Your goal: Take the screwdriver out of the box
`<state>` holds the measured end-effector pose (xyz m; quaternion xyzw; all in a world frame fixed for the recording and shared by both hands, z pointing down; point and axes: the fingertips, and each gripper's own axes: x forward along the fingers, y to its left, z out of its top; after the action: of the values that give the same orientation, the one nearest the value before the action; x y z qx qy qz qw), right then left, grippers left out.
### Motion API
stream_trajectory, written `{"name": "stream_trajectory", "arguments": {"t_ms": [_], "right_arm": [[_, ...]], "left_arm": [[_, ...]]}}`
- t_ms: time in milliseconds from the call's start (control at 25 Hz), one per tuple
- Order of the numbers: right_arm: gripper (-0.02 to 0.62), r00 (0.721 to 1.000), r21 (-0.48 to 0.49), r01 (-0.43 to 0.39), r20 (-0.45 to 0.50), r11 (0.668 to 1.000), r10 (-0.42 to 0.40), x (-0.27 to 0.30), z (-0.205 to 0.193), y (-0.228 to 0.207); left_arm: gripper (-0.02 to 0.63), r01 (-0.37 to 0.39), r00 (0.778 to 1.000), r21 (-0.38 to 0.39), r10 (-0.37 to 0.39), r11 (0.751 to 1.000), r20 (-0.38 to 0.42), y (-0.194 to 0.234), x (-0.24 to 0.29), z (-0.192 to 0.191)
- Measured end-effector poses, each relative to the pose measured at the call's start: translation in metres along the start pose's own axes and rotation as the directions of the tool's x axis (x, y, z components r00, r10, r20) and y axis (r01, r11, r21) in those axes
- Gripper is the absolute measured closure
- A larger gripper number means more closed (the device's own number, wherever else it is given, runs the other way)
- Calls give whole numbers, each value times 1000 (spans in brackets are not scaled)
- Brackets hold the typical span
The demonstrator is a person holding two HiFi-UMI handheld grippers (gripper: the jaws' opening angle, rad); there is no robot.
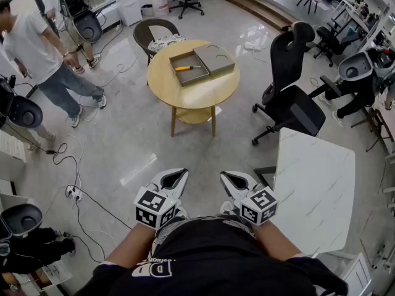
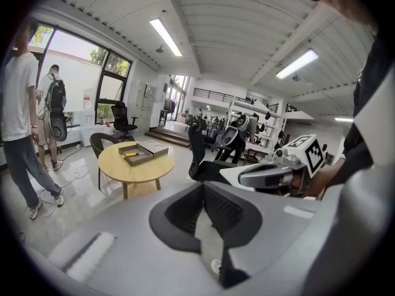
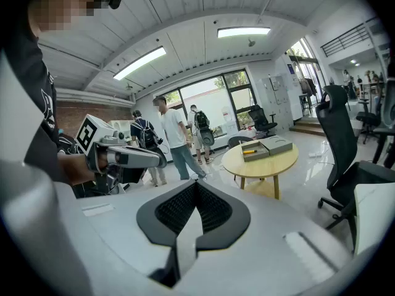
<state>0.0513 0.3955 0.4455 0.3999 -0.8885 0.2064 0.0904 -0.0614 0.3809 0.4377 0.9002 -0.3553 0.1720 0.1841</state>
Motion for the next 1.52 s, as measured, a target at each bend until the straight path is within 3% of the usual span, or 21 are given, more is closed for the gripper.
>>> {"name": "stream_trajectory", "arguments": {"t_ms": [280,440,600,760,1040,1520], "right_arm": [[595,1000,10,0,-4,1000,0,-1,-1,2],[595,999,36,-42,-3,998,42,1,-2,9],[594,998,7,-55,-23,998,56,5,-5,21],[595,999,-25,-22,-35,999,21,10,-6,28],[595,999,0,18,-36,1000,-18,30,-13,52],[595,996,18,82,-35,996,-82,56,-17,80]], "left_arm": [[548,0,1000,4,0,1000,-5,-1,-2,-1],[548,0,1000,4,1,1000,-9,0,-3,-1],[548,-2,1000,0,2,1000,-6,2,-6,-3],[548,11,1000,-24,-11,1000,8,7,-14,-4],[548,31,1000,15,-31,999,-2,28,-33,-15],[548,71,997,-18,-71,997,-13,65,-61,-38]]}}
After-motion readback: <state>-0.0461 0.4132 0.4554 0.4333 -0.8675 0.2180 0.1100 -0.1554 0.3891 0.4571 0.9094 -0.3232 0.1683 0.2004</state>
